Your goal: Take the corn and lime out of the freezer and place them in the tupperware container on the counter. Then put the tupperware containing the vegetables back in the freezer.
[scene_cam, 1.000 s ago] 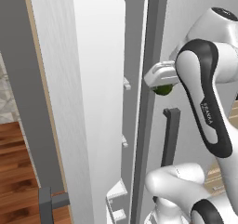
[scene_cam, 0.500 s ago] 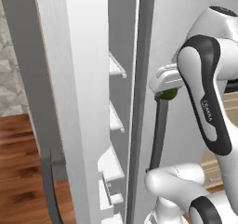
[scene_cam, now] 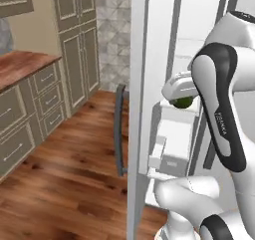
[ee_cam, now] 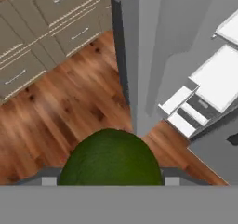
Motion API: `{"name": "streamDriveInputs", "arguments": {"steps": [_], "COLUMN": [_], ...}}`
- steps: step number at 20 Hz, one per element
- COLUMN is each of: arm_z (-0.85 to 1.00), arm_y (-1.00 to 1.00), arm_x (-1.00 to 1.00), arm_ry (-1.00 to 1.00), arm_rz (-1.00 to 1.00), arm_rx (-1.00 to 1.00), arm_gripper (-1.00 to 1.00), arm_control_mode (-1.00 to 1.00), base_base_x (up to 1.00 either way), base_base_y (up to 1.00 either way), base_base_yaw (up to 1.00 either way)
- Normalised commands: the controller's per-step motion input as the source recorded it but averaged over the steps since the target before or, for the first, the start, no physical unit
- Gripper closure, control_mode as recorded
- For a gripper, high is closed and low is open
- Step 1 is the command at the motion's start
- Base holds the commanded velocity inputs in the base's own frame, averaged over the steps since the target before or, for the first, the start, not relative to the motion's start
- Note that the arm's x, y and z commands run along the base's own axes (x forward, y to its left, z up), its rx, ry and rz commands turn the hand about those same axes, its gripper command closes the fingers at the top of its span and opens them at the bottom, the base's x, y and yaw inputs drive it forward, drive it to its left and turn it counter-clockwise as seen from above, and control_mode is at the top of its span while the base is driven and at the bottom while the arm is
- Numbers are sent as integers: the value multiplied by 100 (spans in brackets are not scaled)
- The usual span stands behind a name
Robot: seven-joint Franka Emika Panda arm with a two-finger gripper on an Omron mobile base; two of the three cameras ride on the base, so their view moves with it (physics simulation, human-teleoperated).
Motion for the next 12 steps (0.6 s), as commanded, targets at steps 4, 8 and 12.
{"name": "streamDriveInputs", "arguments": {"steps": [4, 8, 12], "arm_z": [0, 0, 0], "arm_y": [0, 0, 0], "arm_x": [0, 0, 0], "arm_ry": [0, 0, 0], "arm_rz": [0, 0, 0], "arm_rx": [0, 0, 0], "arm_gripper": [100, 100, 100], "arm_control_mode": [100, 100, 100], "base_base_x": [-59, -42, -9], "base_base_y": [2, 18, 29], "base_base_yaw": [99, 93, 88]}}
